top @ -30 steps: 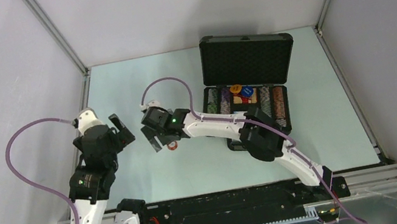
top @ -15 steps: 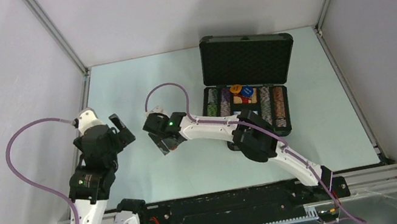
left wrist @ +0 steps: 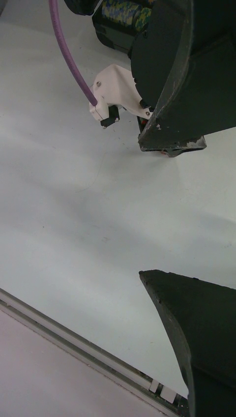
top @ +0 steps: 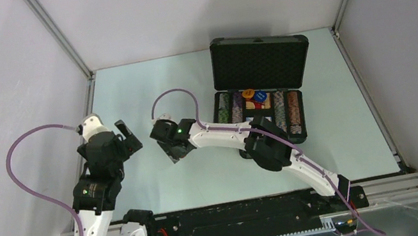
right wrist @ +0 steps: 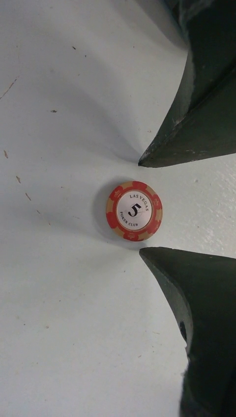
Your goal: Pack up texas hold em set
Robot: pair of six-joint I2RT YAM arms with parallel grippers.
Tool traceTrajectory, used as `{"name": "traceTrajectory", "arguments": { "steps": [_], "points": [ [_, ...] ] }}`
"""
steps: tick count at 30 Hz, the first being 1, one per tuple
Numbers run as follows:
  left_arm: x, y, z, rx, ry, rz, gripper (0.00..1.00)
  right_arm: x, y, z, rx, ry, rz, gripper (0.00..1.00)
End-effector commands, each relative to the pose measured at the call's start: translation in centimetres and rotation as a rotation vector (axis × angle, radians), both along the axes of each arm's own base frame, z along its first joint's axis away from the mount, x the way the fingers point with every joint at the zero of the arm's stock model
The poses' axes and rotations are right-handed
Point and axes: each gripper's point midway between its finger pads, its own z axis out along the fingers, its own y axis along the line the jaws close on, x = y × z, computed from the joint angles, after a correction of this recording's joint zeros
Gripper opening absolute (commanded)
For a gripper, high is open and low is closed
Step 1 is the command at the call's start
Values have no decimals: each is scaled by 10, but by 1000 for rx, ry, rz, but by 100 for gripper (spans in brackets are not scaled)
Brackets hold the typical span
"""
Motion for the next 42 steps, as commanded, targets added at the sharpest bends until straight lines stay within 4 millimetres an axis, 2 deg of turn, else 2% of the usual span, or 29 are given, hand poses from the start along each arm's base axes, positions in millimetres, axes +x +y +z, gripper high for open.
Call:
{"name": "traceTrajectory", "arguments": {
  "steps": [1, 10, 19, 24, 28, 32, 38, 42],
  "points": [
    [1, 1, 7, -16, -24, 12, 100, 4, 5, -3, 5, -1, 22, 63],
    [1, 1, 8, -16, -27, 13, 100, 8, 5, -4, 22, 10, 38, 58],
    [1, 0, 7, -17, -24, 8, 100, 9, 2, -11, 11, 20, 60, 57],
    [1, 0, 7, -16, -22, 9, 100, 3, 6, -12, 23, 41, 86, 50],
    [2, 0, 6, -16, -20, 10, 100, 3, 6, -9, 29, 43, 90, 41],
    [2, 0, 6, -17, -19, 8, 100, 8, 3, 5, 37, 7, 80, 39],
    [2, 0, 6, -17, -20, 9, 100, 17, 2, 48, 94, -57, 81, 40],
    [2, 0, 7, -16, -21, 9, 100, 18, 2, 68, 129, -76, 89, 41]
  ]
}}
